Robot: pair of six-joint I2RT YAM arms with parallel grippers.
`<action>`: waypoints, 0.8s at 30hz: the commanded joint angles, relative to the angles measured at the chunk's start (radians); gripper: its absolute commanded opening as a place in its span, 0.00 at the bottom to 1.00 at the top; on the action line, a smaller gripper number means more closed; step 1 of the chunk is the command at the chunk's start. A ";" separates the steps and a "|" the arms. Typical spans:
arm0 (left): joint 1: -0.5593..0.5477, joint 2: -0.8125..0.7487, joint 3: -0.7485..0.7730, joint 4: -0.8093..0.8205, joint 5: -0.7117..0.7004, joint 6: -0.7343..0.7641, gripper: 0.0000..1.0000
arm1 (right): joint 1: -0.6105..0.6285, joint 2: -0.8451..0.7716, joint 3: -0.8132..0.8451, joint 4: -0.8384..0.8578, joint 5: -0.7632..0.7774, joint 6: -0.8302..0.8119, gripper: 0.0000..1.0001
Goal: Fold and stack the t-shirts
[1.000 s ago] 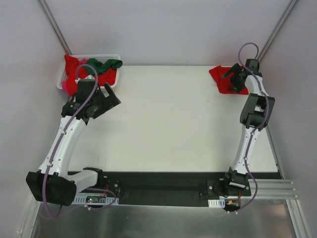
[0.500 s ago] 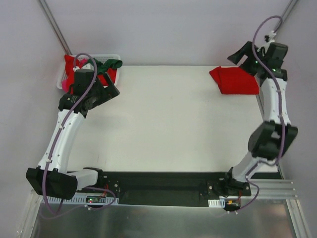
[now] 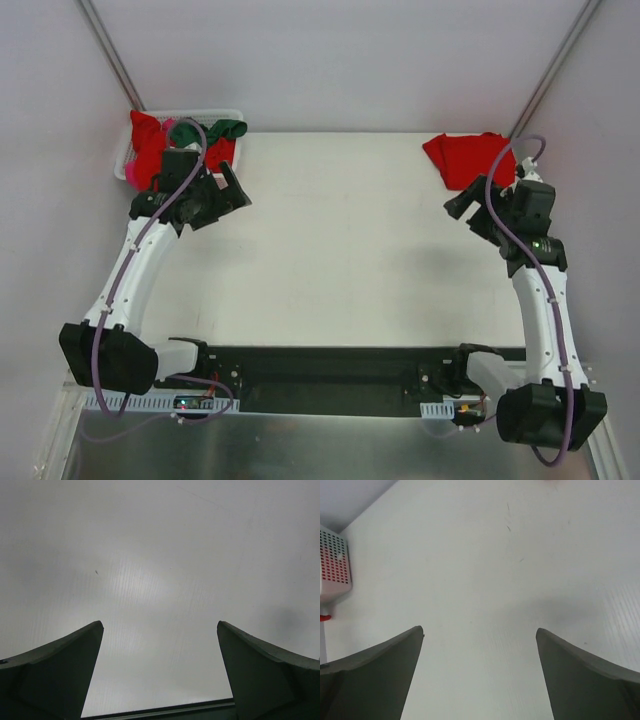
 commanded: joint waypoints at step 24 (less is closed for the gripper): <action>0.015 -0.089 -0.023 0.019 0.046 -0.026 0.99 | 0.077 0.050 0.086 -0.149 0.153 0.067 1.00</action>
